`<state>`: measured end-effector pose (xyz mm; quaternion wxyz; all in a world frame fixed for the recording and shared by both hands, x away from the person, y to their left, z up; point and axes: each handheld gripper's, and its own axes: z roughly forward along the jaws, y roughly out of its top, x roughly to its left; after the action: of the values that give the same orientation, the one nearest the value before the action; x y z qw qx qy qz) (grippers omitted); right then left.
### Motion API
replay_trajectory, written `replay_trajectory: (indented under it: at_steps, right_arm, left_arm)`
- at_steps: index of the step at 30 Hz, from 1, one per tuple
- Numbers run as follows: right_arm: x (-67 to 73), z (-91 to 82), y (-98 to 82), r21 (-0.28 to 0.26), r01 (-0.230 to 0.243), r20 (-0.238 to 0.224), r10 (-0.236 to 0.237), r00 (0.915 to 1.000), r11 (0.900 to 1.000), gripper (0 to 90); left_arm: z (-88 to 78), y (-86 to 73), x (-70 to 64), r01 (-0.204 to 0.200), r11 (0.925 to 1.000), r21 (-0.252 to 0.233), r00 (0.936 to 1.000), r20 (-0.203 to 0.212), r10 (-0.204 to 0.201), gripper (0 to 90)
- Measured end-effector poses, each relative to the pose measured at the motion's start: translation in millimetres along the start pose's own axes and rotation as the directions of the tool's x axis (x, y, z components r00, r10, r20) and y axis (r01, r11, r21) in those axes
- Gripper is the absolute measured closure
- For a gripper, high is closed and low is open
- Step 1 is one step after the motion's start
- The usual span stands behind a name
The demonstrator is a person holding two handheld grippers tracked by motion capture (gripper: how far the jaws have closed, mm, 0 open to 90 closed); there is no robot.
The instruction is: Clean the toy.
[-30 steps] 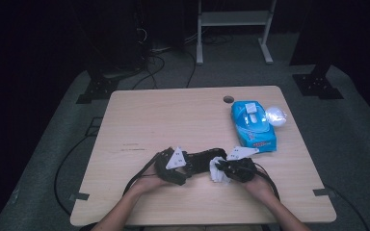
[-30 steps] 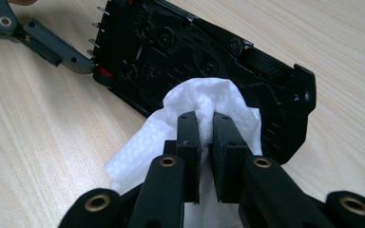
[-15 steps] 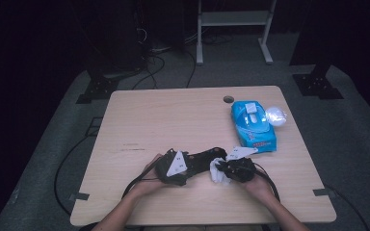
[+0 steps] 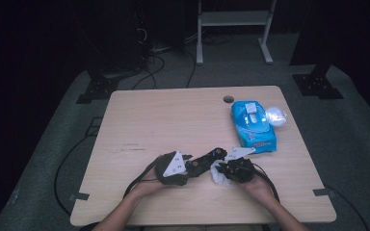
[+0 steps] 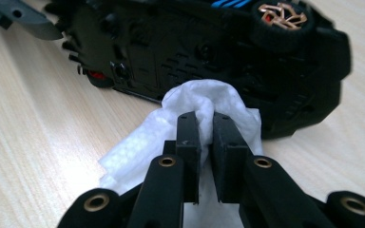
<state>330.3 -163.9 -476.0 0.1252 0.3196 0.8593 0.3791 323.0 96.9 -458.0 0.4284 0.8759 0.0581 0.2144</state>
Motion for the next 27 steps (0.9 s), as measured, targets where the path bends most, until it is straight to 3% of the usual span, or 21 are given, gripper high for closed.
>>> replay_trajectory:
  at_steps: [3,11,14,17,19,22,24,25,27]
  right_arm:
    - [0.5,-1.0,1.2,-0.001,0.005,-0.001,-0.005,1.0000,1.000,81.9]
    - [4.3,-13.6,8.0,-0.052,0.008,-0.025,-0.009,0.9996,0.999,81.9]
    - [5.8,-24.2,15.3,-0.103,-0.004,-0.040,0.000,0.9992,0.995,82.0]
    - [9.6,-33.6,24.9,-0.162,0.017,-0.050,-0.025,0.9984,0.987,82.0]
    - [13.9,-35.7,33.4,-0.188,0.039,-0.055,-0.050,0.9972,0.981,82.0]
    - [20.4,-32.3,49.4,-0.214,0.066,-0.063,-0.081,0.9947,0.975,82.0]
    - [24.3,-26.1,60.4,-0.208,0.079,-0.079,-0.097,0.9922,0.975,81.9]
    - [26.4,-22.3,65.3,-0.202,0.084,-0.082,-0.102,0.9914,0.976,82.0]
    - [29.1,-13.4,73.8,-0.180,0.092,-0.101,-0.111,0.9887,0.979,82.0]
  left_arm:
    - [4.1,0.4,-2.1,-0.016,0.9996,0.024,0.9999,-0.006,0.016,44.9]
    - [4.5,-1.8,4.2,0.053,0.9982,0.028,0.9986,0.002,-0.053,53.1]
    - [4.2,-3.3,6.0,0.075,0.9970,0.019,0.9972,0.000,-0.075,53.8]
    - [3.2,-5.6,10.3,0.097,0.9952,0.013,0.9952,0.009,-0.098,53.7]
    - [3.5,-7.5,13.4,0.145,0.9895,-0.005,0.9890,0.031,-0.144,52.5]
    - [3.9,-12.3,20.0,0.208,0.9780,0.014,0.9760,0.063,-0.209,43.9]
    - [4.5,-15.7,21.5,0.241,0.9702,0.020,0.9671,0.077,-0.242,43.0]
    - [4.8,-16.8,21.7,0.250,0.9680,0.022,0.9644,0.083,-0.251,43.0]
    - [4.2,-17.8,21.7,0.240,0.9705,0.028,0.9660,0.093,-0.241,46.5]
